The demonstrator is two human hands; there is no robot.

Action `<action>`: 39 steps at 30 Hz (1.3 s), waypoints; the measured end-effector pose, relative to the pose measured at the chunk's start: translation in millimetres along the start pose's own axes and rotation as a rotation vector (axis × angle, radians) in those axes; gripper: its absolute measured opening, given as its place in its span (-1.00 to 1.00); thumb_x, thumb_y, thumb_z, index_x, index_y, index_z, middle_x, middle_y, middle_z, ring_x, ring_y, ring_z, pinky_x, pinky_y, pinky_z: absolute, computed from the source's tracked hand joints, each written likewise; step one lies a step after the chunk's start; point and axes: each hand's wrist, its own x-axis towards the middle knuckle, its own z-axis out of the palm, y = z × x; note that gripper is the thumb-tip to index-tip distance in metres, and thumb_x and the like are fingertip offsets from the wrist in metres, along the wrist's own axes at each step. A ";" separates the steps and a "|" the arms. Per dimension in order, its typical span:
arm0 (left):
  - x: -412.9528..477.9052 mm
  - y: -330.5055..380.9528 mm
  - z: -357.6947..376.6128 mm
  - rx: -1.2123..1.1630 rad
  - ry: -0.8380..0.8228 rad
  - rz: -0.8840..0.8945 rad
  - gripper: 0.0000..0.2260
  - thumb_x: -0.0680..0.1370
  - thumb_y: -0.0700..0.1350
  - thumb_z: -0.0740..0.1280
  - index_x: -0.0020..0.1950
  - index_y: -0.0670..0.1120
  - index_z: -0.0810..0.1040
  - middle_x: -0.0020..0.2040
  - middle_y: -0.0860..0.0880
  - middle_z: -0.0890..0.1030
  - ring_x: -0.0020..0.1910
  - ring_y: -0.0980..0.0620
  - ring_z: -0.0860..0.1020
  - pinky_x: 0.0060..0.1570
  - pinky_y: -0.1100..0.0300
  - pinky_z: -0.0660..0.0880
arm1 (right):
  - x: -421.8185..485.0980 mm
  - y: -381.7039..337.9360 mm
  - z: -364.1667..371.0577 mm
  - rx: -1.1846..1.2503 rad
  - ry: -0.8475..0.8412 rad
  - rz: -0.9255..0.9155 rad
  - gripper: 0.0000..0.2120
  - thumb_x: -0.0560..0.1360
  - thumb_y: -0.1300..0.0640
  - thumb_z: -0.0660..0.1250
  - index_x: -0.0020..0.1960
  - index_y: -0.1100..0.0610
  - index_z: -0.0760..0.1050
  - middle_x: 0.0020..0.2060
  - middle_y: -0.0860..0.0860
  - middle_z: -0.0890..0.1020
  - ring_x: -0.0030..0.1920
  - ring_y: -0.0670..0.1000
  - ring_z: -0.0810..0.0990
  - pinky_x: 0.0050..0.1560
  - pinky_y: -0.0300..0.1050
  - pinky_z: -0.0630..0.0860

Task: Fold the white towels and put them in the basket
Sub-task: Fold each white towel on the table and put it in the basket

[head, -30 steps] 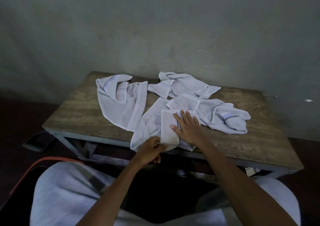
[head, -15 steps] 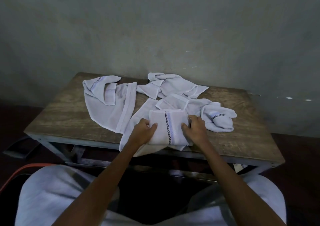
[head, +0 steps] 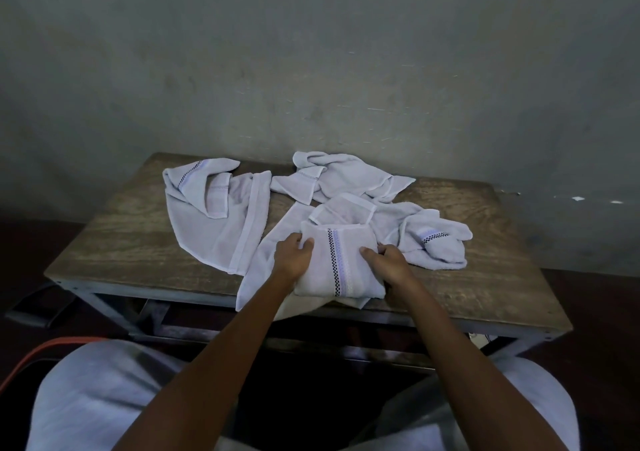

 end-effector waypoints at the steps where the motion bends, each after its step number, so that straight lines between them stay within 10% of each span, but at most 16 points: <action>1: 1.2 0.6 0.3 -0.031 0.021 -0.015 -0.72 0.56 0.00 0.24 0.11 -0.17 0.51 0.05 -0.10 0.57 0.07 -0.09 0.52 0.13 0.01 0.48 | 1.6 0.9 0.5 -0.035 0.048 -0.031 -0.76 0.46 -0.02 0.35 -0.13 0.17 0.49 -0.15 0.05 0.60 -0.05 0.08 0.59 0.04 0.04 0.53; 5: 5.6 11.1 1.1 -0.107 0.028 -0.006 -0.83 0.53 -0.05 0.31 -0.14 -0.16 0.50 -0.22 -0.02 0.53 -0.13 -0.01 0.50 -0.21 0.18 0.40 | 7.6 1.2 3.6 -0.272 0.282 -0.238 -0.53 0.41 -0.09 0.35 0.21 0.15 0.40 0.11 0.07 0.54 0.11 0.07 0.53 0.11 0.06 0.50; 9: 13.4 17.1 -1.7 -0.147 -0.011 -0.009 -0.85 0.51 -0.12 0.35 0.01 -0.18 0.56 -0.01 -0.13 0.60 0.02 -0.11 0.56 0.02 0.05 0.50 | 17.3 -15.6 7.6 -0.481 0.265 -0.413 -0.64 0.48 0.03 0.27 0.26 0.05 0.40 0.14 0.02 0.53 0.18 0.07 0.47 0.14 0.01 0.45; 14: 16.5 22.0 -8.7 -0.200 -0.073 0.173 -0.93 0.52 -0.11 0.35 -0.02 -0.06 0.54 0.00 -0.16 0.63 0.04 -0.15 0.58 0.11 -0.07 0.52 | 36.9 -54.4 6.3 -0.810 -0.148 -0.506 -0.42 0.44 0.04 0.31 0.43 -0.09 0.24 0.37 -0.05 0.38 0.40 0.05 0.15 0.30 0.04 0.06; 18: 9.6 21.6 -19.3 -0.308 -0.196 0.248 -0.91 0.53 -0.15 0.34 0.03 -0.09 0.53 -0.01 -0.12 0.64 -0.04 0.00 0.61 -0.04 0.11 0.57 | 54.7 -63.3 -7.3 -0.818 -0.349 -0.374 -0.68 0.35 -0.08 0.33 0.11 -0.15 0.49 0.08 -0.06 0.58 0.19 -0.04 0.40 0.35 0.07 0.16; 23: 14.5 19.6 -24.8 -0.314 -0.154 0.161 -0.87 0.54 -0.11 0.33 0.05 -0.13 0.53 -0.06 -0.08 0.65 -0.13 0.04 0.59 -0.21 0.16 0.52 | 52.4 -70.7 -34.9 -0.494 -0.420 -0.290 -0.91 0.45 0.11 0.40 -0.17 0.02 0.49 -0.20 -0.08 0.56 -0.12 -0.03 0.51 -0.16 -0.17 0.38; 33: 41.5 16.6 -4.0 0.213 0.043 0.152 -0.77 0.50 -0.05 0.37 -0.30 -0.11 0.44 -0.33 -0.01 0.47 -0.20 -0.03 0.46 -0.13 0.13 0.40 | 55.1 -35.9 -17.6 -0.579 -0.060 -0.269 -0.83 0.49 0.09 0.32 0.01 0.17 0.48 -0.11 0.07 0.59 -0.09 0.07 0.56 -0.16 -0.10 0.47; 39: 24.1 6.0 -11.0 0.391 0.040 0.127 -0.59 0.50 0.11 0.31 0.20 -0.14 0.42 0.08 -0.13 0.57 0.10 -0.11 0.52 0.10 0.04 0.46 | 14.9 -13.3 1.5 -0.745 0.250 -0.401 -0.62 0.52 -0.02 0.21 0.24 0.17 0.32 0.13 0.16 0.44 0.15 0.18 0.43 0.01 0.11 0.48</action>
